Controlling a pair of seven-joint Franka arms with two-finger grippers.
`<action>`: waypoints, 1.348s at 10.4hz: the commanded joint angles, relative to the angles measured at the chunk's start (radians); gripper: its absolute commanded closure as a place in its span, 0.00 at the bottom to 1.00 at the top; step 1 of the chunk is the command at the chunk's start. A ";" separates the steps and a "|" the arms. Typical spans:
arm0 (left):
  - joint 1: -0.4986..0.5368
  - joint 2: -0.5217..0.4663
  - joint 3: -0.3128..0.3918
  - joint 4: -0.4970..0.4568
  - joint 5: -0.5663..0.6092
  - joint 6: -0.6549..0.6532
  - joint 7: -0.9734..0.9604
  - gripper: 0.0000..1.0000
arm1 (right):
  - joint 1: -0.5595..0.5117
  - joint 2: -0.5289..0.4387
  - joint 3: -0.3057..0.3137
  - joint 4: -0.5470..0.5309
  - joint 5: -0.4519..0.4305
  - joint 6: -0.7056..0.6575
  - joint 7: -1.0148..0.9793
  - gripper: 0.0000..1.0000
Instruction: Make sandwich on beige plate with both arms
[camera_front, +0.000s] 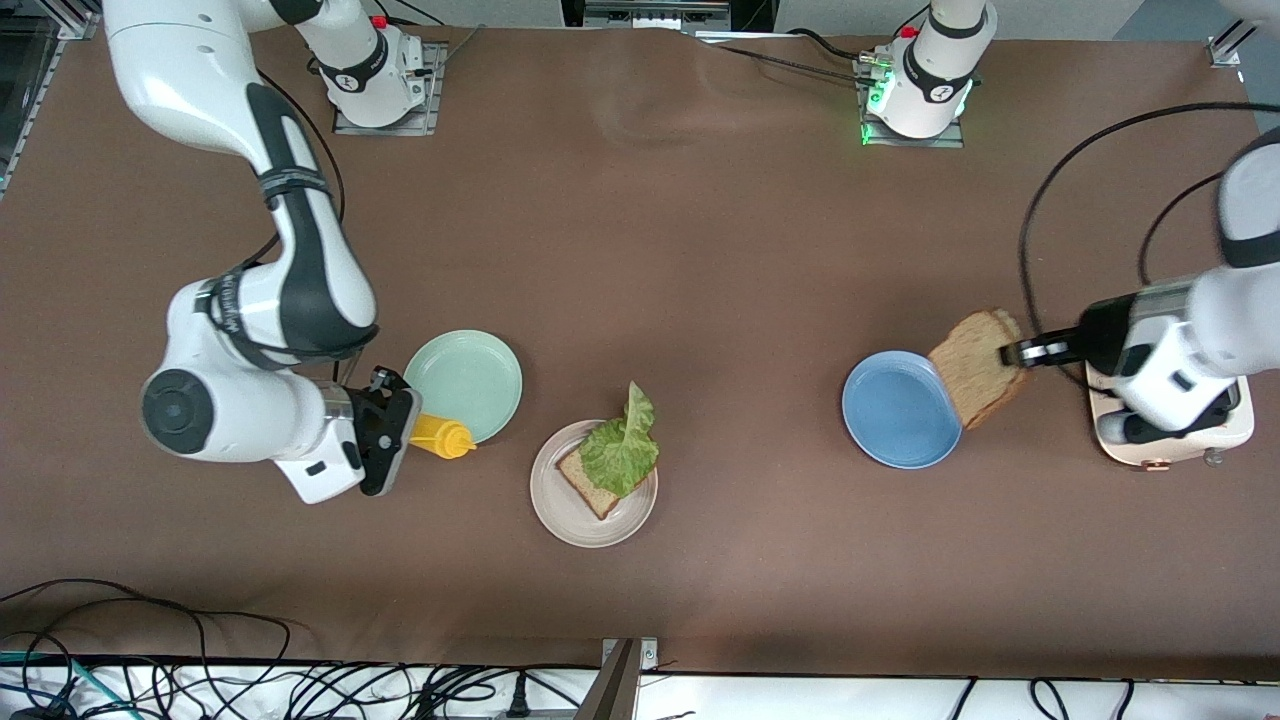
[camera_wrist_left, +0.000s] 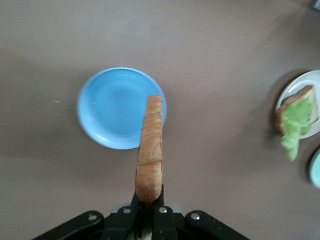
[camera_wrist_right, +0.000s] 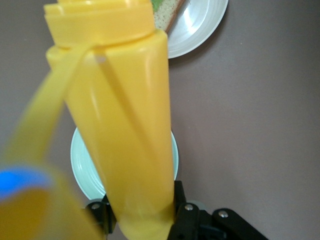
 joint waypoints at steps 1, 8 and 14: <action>-0.068 0.042 0.009 0.017 -0.145 0.163 -0.197 1.00 | -0.178 -0.018 0.095 -0.050 0.084 -0.039 -0.168 1.00; -0.363 0.250 0.009 0.017 -0.354 0.778 -0.349 1.00 | -0.511 0.224 0.179 -0.024 0.345 -0.228 -0.805 1.00; -0.504 0.413 0.015 0.017 -0.367 1.034 -0.335 1.00 | -0.538 0.361 0.176 -0.026 0.504 -0.221 -0.939 1.00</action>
